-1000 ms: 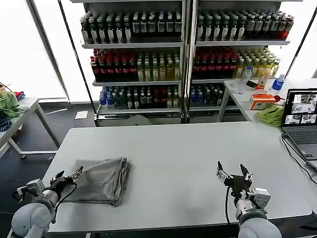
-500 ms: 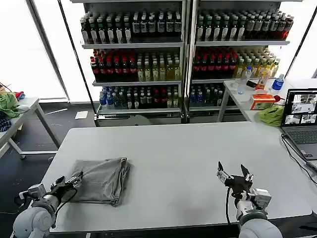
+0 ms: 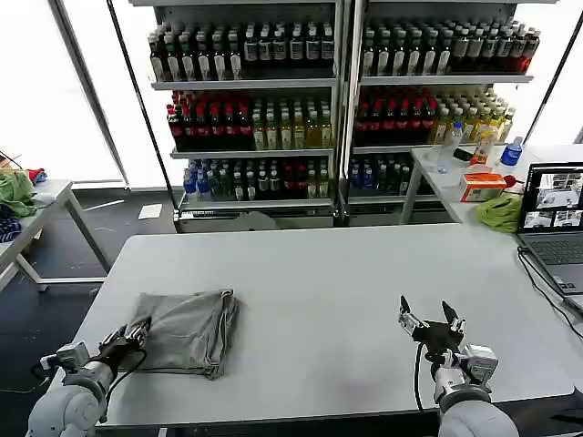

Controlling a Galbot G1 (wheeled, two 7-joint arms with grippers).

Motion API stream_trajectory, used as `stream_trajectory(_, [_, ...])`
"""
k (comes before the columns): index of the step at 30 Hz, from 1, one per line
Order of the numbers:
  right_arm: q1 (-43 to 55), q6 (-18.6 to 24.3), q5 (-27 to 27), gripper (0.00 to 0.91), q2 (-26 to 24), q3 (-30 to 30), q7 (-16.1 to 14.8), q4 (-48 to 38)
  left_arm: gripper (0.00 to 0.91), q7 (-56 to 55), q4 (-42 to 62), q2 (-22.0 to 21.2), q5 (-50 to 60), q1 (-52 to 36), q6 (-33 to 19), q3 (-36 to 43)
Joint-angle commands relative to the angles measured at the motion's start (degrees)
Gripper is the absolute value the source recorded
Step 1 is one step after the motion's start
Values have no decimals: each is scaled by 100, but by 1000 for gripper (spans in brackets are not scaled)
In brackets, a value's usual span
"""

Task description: Fold and organize the clothes.

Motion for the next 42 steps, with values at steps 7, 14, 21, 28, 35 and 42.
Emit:
stream_trajectory(7, [12, 6, -2, 907, -4, 14, 4, -26, 0, 95, 22, 16, 58, -14, -98, -64])
stream_trajectory(14, [55, 0, 10, 907, -34, 27, 5, -34, 0, 84, -83, 361, -44, 40, -154, -743])
stream_trajectory(21, [144, -5, 65, 907, -53, -2, 7, -62, 0, 85, 139, 1089, -113, 162, -152, -1700])
stream_trajectory(28, [156, -1, 102, 907, -53, -45, 8, -55, 0, 164, 534, 1750, -25, 192, -227, -2109])
stream_trajectory(35, [90, 5, 144, 907, -82, 23, 11, 7, 0, 186, 251, 1638, 92, 107, -179, -2016])
stream_trajectory(42, [32, 7, 135, 907, -70, 89, 18, 12, 0, 149, -401, 1114, 268, 291, -143, -1523])
